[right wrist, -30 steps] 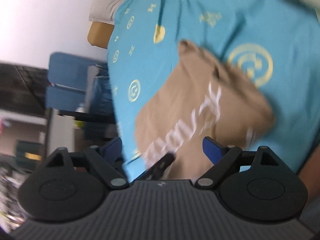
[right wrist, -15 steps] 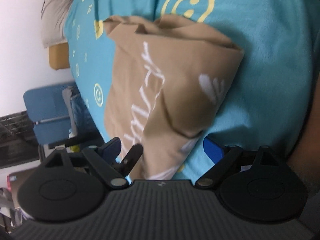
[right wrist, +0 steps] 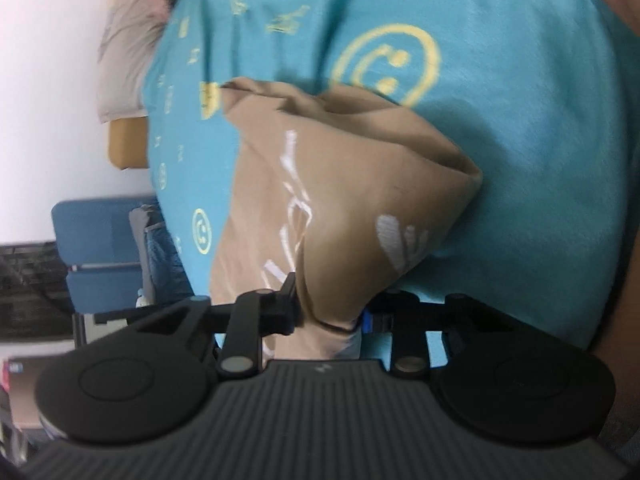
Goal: Fold clothes
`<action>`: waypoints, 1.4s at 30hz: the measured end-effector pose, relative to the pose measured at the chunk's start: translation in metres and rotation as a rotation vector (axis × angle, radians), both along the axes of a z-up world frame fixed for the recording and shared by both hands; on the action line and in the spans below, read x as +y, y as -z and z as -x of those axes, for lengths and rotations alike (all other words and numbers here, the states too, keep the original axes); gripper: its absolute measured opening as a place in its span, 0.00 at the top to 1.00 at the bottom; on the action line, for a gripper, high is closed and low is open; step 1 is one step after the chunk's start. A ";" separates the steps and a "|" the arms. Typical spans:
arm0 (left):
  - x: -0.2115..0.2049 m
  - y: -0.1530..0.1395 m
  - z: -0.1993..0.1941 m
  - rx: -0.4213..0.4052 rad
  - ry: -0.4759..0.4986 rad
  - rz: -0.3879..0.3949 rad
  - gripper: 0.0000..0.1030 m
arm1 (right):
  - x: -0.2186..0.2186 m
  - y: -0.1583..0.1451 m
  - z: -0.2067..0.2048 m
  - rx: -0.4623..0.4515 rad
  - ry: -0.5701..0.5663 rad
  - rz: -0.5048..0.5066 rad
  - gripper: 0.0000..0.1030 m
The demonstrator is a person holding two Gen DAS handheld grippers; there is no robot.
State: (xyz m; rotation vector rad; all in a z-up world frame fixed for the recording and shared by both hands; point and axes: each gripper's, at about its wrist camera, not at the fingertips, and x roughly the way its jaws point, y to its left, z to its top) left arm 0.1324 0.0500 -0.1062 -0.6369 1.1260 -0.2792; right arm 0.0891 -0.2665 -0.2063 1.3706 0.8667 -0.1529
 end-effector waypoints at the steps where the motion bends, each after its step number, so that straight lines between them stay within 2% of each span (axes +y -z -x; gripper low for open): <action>1: 0.001 -0.002 0.002 0.022 -0.004 0.059 0.04 | -0.001 -0.002 -0.001 -0.015 -0.001 0.002 0.72; 6: 0.003 -0.001 0.016 0.180 -0.068 0.321 0.03 | -0.004 -0.012 -0.006 -0.092 -0.003 0.005 0.74; 9: -0.004 0.010 0.020 0.237 -0.086 0.356 0.02 | -0.007 -0.017 -0.010 -0.129 0.000 0.001 0.75; 15: -0.027 0.057 0.018 0.375 -0.126 0.437 0.02 | -0.014 -0.023 -0.013 -0.164 0.022 -0.013 0.76; 20: -0.039 0.096 0.012 0.423 -0.193 0.497 0.02 | -0.019 -0.024 -0.009 -0.177 0.049 -0.010 0.76; 24: -0.029 0.122 0.014 0.431 -0.312 0.529 0.09 | -0.022 -0.028 -0.008 -0.193 0.057 -0.005 0.77; 27: -0.018 0.129 0.018 0.407 -0.398 0.613 0.21 | -0.025 -0.031 -0.006 -0.211 0.063 0.003 0.77; 29: -0.014 0.125 0.017 0.380 -0.410 0.633 0.31 | -0.026 -0.034 -0.006 -0.226 0.064 0.019 0.77; 35: -0.013 0.105 0.015 0.313 -0.409 0.646 0.56 | -0.029 -0.057 -0.002 -0.289 0.068 0.112 0.77; 38: -0.020 0.088 0.014 0.277 -0.391 0.643 0.63 | -0.038 -0.075 0.008 -0.326 0.079 0.145 0.77; 42: -0.049 0.048 0.000 0.173 -0.270 0.586 0.71 | -0.063 -0.100 0.019 -0.335 0.099 0.148 0.77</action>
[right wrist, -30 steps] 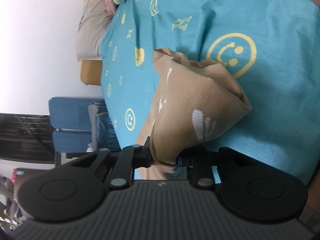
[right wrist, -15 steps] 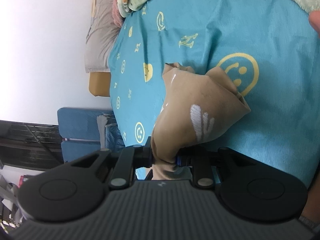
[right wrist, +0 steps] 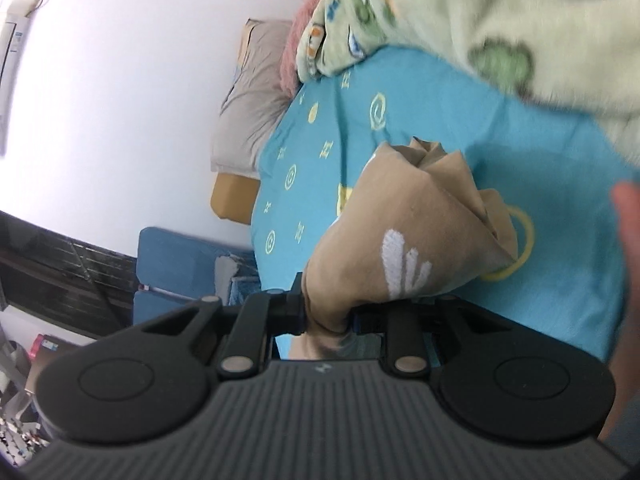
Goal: Fold clothes
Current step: 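Carry the folded T-shirt with both grippers onto the green blanket, then open both grippers, release the T-shirt and pull the grippers back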
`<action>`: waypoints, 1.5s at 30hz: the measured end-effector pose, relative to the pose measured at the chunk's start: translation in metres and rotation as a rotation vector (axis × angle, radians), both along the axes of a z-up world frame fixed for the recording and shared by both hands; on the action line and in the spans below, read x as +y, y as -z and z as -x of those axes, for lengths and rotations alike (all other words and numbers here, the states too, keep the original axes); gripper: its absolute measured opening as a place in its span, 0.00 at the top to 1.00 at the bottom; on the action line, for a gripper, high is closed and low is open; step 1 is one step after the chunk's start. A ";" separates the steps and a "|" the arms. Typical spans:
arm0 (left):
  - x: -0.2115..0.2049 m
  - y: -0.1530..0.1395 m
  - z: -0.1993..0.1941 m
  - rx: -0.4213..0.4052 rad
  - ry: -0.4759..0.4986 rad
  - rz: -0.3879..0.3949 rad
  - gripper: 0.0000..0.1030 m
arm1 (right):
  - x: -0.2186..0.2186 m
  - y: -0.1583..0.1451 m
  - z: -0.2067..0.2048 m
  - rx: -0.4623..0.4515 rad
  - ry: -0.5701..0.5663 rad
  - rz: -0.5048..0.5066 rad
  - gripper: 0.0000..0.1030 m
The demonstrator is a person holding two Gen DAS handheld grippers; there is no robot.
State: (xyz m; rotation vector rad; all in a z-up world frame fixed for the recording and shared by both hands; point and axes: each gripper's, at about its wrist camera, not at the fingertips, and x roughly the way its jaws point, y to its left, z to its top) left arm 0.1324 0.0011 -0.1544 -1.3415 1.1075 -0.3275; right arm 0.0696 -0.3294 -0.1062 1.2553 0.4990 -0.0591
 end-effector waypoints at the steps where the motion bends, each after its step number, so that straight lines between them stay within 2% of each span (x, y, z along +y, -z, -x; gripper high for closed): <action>1: -0.011 -0.010 -0.006 -0.027 0.030 -0.017 0.71 | -0.009 -0.007 0.001 0.003 0.005 0.002 0.77; 4: -0.055 -0.040 -0.031 -0.064 0.115 -0.048 0.71 | -0.046 -0.028 -0.002 0.010 0.025 0.022 0.77; 8: -0.148 -0.092 -0.080 -0.114 0.236 -0.099 0.72 | -0.115 -0.067 -0.019 0.005 0.076 0.051 0.77; 10: -0.199 -0.120 -0.105 -0.142 0.286 -0.106 0.73 | -0.155 -0.097 -0.035 -0.010 0.092 0.105 0.77; 12: -0.254 -0.154 -0.123 -0.221 0.333 -0.104 0.73 | -0.195 -0.134 -0.049 -0.039 0.112 0.178 0.77; 16: -0.347 -0.208 -0.139 -0.466 0.430 -0.042 0.72 | -0.260 -0.195 -0.048 -0.166 0.228 0.324 0.77; 18: -0.372 -0.206 -0.128 -0.527 0.454 -0.041 0.72 | -0.281 -0.202 -0.041 -0.186 0.268 0.384 0.77; 20: -0.396 -0.188 -0.119 -0.553 0.495 -0.100 0.71 | -0.295 -0.189 -0.033 -0.149 0.290 0.429 0.77; 24: -0.417 -0.121 -0.090 -0.540 0.640 -0.313 0.71 | -0.310 -0.116 -0.025 0.049 0.263 0.424 0.77; 27: -0.409 -0.072 -0.067 -0.497 0.721 -0.401 0.71 | -0.309 -0.055 -0.016 0.194 0.217 0.356 0.77; 29: -0.403 -0.053 -0.059 -0.510 0.738 -0.422 0.65 | -0.303 -0.030 -0.009 0.213 0.207 0.328 0.77; 31: -0.402 -0.061 -0.060 -0.539 0.747 -0.445 0.62 | -0.297 -0.026 -0.005 0.191 0.210 0.342 0.74; 33: -0.403 -0.075 -0.062 -0.563 0.767 -0.484 0.57 | -0.295 -0.033 -0.007 0.212 0.210 0.346 0.72; 34: -0.404 -0.082 -0.063 -0.574 0.777 -0.504 0.45 | -0.295 -0.036 -0.009 0.224 0.208 0.345 0.71; 35: -0.405 -0.089 -0.064 -0.586 0.786 -0.524 0.25 | -0.294 -0.039 -0.008 0.234 0.204 0.349 0.68; 37: -0.403 -0.109 -0.063 -0.630 0.794 -0.555 0.07 | -0.283 -0.051 0.002 0.254 0.200 0.400 0.61; 38: -0.399 -0.120 -0.056 -0.661 0.785 -0.583 0.02 | -0.276 -0.056 0.009 0.257 0.197 0.430 0.52; 39: -0.395 -0.130 -0.049 -0.691 0.775 -0.613 0.00 | -0.269 -0.064 0.016 0.252 0.193 0.455 0.33; 41: -0.383 -0.150 -0.031 -0.756 0.761 -0.671 0.00 | -0.257 -0.082 0.031 0.226 0.207 0.514 0.10; 42: -0.376 -0.160 -0.020 -0.789 0.756 -0.695 0.00 | -0.251 -0.092 0.038 0.212 0.216 0.546 0.07; 45: -0.353 -0.192 0.013 -0.892 0.723 -0.751 0.00 | -0.230 -0.126 0.061 0.158 0.248 0.662 0.08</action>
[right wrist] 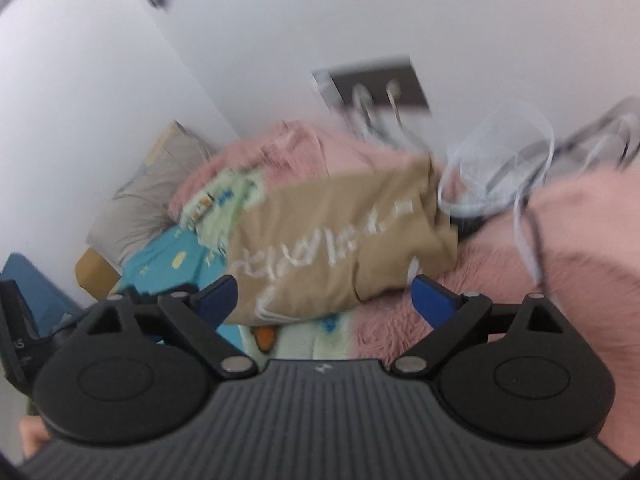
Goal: Fold clothes
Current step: 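Open both grippers, release the T-shirt and pull the grippers back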
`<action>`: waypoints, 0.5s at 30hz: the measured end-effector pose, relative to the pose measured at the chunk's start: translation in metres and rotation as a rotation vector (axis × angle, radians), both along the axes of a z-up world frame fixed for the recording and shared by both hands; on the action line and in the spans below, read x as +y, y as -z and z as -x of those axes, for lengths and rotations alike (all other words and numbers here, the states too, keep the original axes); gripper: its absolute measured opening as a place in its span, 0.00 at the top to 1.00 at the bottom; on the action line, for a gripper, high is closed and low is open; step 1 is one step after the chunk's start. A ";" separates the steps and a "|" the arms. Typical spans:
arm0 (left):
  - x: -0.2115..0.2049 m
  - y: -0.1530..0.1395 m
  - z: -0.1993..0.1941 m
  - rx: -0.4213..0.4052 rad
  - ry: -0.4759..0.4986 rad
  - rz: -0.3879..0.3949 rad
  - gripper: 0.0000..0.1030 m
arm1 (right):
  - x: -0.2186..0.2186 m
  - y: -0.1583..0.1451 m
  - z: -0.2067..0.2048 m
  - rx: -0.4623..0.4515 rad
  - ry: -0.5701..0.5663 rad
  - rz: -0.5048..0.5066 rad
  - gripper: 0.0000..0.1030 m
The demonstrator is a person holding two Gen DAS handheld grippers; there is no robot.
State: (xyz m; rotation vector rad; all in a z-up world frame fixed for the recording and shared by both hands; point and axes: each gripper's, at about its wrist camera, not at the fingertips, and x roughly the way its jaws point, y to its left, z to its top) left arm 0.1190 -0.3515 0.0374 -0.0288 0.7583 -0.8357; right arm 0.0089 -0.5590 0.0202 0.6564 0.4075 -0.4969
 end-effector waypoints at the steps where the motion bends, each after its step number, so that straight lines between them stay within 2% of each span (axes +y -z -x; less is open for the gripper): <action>1: 0.009 -0.011 0.013 -0.039 -0.003 0.006 0.00 | 0.008 -0.011 0.008 -0.014 0.005 0.043 0.08; 7: 0.066 -0.057 0.094 -0.224 -0.022 0.050 0.00 | 0.065 -0.056 0.057 -0.051 -0.010 0.244 0.08; 10: 0.092 -0.069 0.131 -0.295 -0.036 0.056 0.00 | 0.090 -0.064 0.079 -0.075 -0.021 0.294 0.08; 15: 0.130 -0.080 0.183 -0.362 -0.068 0.071 0.00 | 0.129 -0.070 0.118 -0.122 -0.026 0.361 0.08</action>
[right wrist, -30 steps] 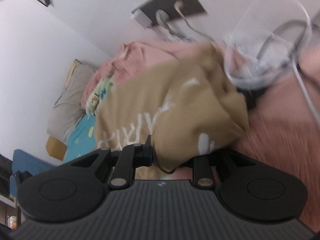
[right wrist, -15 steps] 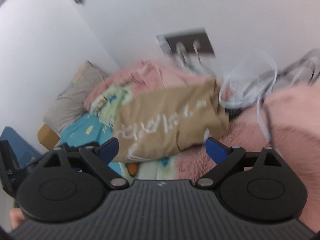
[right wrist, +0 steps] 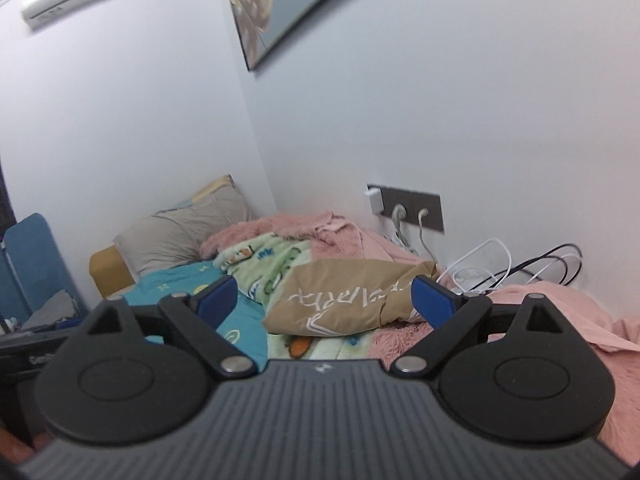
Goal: Fold clothes
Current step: 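Open both grippers, release the T-shirt and pull the grippers back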
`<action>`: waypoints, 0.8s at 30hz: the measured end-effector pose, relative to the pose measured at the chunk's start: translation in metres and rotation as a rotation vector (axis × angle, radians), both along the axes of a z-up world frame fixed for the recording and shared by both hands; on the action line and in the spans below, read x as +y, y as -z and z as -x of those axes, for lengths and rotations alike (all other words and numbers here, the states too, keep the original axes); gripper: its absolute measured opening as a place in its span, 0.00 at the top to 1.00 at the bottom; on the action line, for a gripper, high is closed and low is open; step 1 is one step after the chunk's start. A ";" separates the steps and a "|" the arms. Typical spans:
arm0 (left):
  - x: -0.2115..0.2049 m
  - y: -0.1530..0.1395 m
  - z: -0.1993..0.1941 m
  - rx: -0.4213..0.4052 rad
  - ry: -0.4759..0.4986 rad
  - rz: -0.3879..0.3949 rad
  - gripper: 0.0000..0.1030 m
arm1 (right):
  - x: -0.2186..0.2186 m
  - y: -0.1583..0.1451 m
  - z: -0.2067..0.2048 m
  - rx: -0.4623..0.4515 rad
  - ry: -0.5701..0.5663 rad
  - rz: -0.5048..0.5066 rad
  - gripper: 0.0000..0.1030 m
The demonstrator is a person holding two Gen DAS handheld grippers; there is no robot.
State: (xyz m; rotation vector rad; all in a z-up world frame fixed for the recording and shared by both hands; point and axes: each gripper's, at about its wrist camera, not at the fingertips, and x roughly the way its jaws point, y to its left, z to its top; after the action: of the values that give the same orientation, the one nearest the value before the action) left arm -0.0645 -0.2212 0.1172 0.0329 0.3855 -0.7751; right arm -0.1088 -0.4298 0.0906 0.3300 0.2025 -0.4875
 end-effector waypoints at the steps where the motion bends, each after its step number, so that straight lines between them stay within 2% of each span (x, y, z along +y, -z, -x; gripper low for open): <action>1: 0.007 -0.001 0.010 -0.016 -0.005 0.004 0.00 | 0.008 0.000 0.007 -0.009 -0.003 0.008 0.08; 6: 0.042 -0.005 0.048 -0.057 -0.023 0.045 0.00 | 0.050 -0.001 0.033 -0.022 -0.014 0.083 0.08; 12: 0.079 -0.005 0.077 -0.107 -0.034 0.078 0.00 | 0.077 0.005 0.050 -0.050 0.006 0.126 0.08; 17: 0.085 0.012 0.084 -0.114 -0.028 0.046 0.00 | 0.083 0.018 0.051 -0.028 0.020 0.100 0.08; 24: 0.085 0.023 0.081 -0.100 -0.041 0.031 0.00 | 0.092 0.019 0.053 -0.025 0.037 0.143 0.08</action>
State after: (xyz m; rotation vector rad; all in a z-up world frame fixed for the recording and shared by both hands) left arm -0.1456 -0.1367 0.0944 0.0339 0.2784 -0.7353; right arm -0.1621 -0.3382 0.0718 0.2000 0.1363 -0.5316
